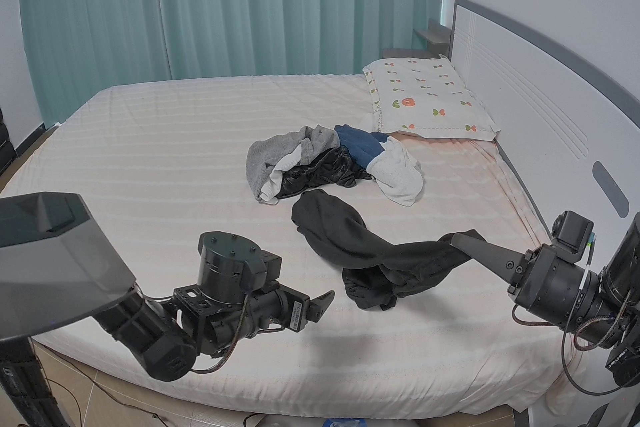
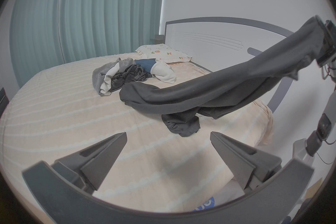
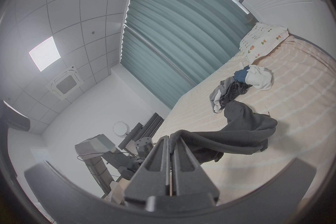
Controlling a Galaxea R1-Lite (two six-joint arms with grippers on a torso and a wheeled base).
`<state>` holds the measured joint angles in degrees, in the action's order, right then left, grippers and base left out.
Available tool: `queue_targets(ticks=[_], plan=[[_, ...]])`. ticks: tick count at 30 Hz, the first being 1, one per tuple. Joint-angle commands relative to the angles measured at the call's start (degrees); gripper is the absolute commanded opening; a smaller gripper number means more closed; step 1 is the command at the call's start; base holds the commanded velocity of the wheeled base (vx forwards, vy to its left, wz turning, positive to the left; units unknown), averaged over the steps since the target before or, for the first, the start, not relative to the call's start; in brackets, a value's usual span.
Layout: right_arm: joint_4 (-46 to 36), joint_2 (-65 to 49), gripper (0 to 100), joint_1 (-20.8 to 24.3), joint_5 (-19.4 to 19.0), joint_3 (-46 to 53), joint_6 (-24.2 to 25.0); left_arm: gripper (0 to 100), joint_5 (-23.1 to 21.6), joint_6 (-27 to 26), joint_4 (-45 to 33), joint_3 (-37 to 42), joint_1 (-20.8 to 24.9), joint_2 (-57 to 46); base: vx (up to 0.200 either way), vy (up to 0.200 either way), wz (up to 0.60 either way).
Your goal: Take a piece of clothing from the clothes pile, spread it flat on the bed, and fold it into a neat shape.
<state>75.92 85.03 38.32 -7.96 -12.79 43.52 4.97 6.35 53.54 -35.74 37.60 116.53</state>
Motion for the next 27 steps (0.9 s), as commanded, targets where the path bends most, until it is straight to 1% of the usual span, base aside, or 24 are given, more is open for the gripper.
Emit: queue_targets(ticks=[1, 12, 14, 20, 24, 27], plan=[[0.01, -1.97, 0, 1.32, 0.05, 0.04, -0.01, 100, 0.30, 0.15, 0.51, -3.54, 0.11, 5.81, 0.000, 0.000, 0.00], [-1.04, -4.52, 0, 2.03, 0.05, -0.66, -0.37, 100, -0.05, 0.24, 1.48, -6.97, -0.51, 9.59, 0.000, 0.000, 0.00], [-2.53, -4.87, 0, 4.31, 0.14, -1.19, -1.07, 100, -0.23, 0.24, 2.09, -8.03, -1.03, 10.47, 0.000, 0.000, 0.00], [-4.73, -6.63, 0, 6.95, 0.05, -3.56, -1.16, 100, -0.32, 0.50, 4.82, -10.58, -1.74, 14.25, 0.000, 0.000, 0.00], [-4.91, -8.04, 0, 7.21, -0.30, -4.26, -1.42, 100, -0.05, 0.59, 6.93, -12.25, -2.00, 16.62, 0.000, 0.000, 0.00], [-4.91, -8.83, 0, 7.21, -0.74, -4.53, -1.60, 100, -0.14, 2.09, 7.37, -13.56, -2.35, 18.12, 0.000, 0.000, 0.00]])
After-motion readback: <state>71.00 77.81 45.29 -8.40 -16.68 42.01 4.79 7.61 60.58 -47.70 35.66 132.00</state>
